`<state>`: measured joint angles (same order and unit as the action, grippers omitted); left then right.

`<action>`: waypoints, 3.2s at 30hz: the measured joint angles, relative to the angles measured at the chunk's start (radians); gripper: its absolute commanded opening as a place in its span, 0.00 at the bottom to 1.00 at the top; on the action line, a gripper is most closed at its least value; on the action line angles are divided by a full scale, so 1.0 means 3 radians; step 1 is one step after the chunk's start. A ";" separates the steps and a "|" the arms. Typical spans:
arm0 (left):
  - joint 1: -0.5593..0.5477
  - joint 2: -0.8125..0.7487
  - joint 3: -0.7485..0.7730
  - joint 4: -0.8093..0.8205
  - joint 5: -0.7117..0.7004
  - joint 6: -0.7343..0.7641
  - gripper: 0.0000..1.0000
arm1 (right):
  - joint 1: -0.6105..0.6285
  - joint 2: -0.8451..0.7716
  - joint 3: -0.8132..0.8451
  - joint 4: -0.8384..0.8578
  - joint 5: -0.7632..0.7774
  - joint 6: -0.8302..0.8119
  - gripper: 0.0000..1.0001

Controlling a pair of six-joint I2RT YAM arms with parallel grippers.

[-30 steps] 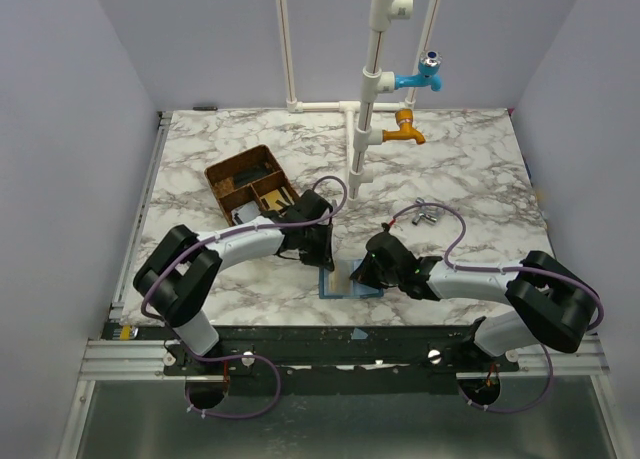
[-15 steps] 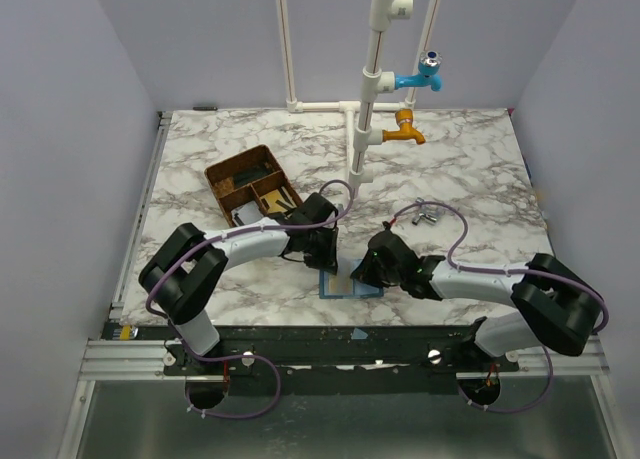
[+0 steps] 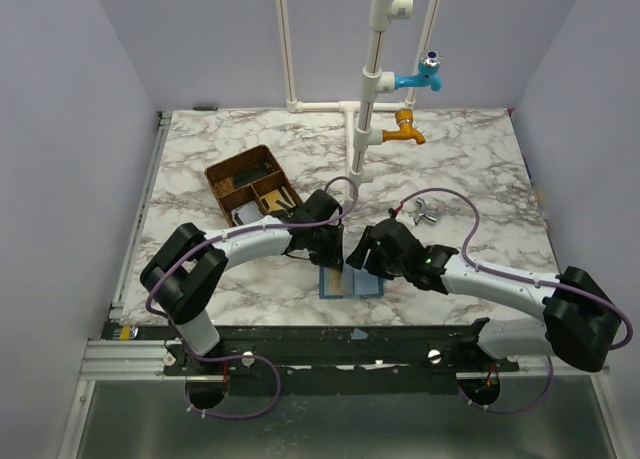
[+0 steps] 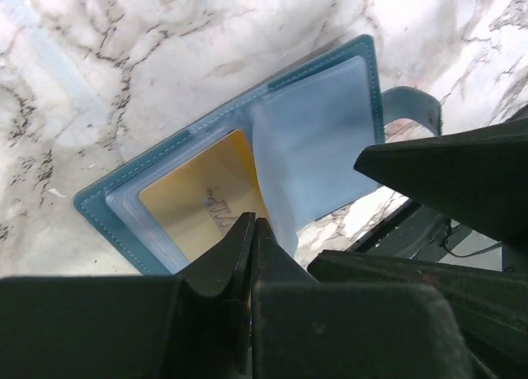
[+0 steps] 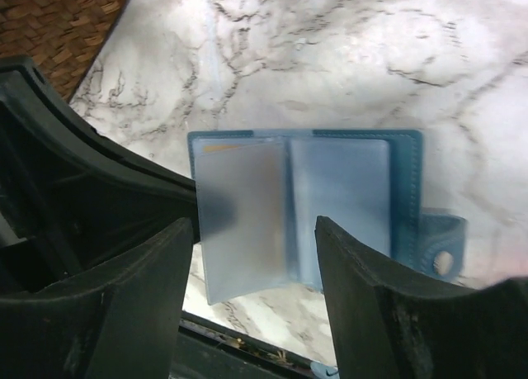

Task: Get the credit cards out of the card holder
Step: Remove the credit card from the card holder.

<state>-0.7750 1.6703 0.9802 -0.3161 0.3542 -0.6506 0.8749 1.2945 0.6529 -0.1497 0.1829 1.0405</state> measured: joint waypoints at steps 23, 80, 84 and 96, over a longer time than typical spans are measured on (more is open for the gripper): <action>-0.0284 0.0721 0.0697 -0.0027 0.0081 -0.0028 0.00 | 0.0000 -0.1170 -0.0090 -0.1105 0.0656 0.0285 0.74; 0.0198 -0.0238 -0.0294 -0.0024 -0.0155 0.0061 0.00 | -0.0001 0.0395 0.0118 0.0123 -0.0445 -0.0118 0.63; 0.0174 -0.0175 -0.0294 -0.0004 -0.0154 0.0060 0.00 | -0.0038 0.0398 0.0048 0.0177 -0.0458 -0.0116 0.63; 0.0104 -0.0071 -0.0287 0.0075 -0.0093 0.0017 0.00 | -0.0188 0.0398 -0.0237 0.0510 -0.0670 -0.0058 0.52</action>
<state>-0.7437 1.6489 0.8940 -0.2935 0.3264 -0.6456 0.8185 1.4139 0.5819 0.0032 -0.0181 1.0229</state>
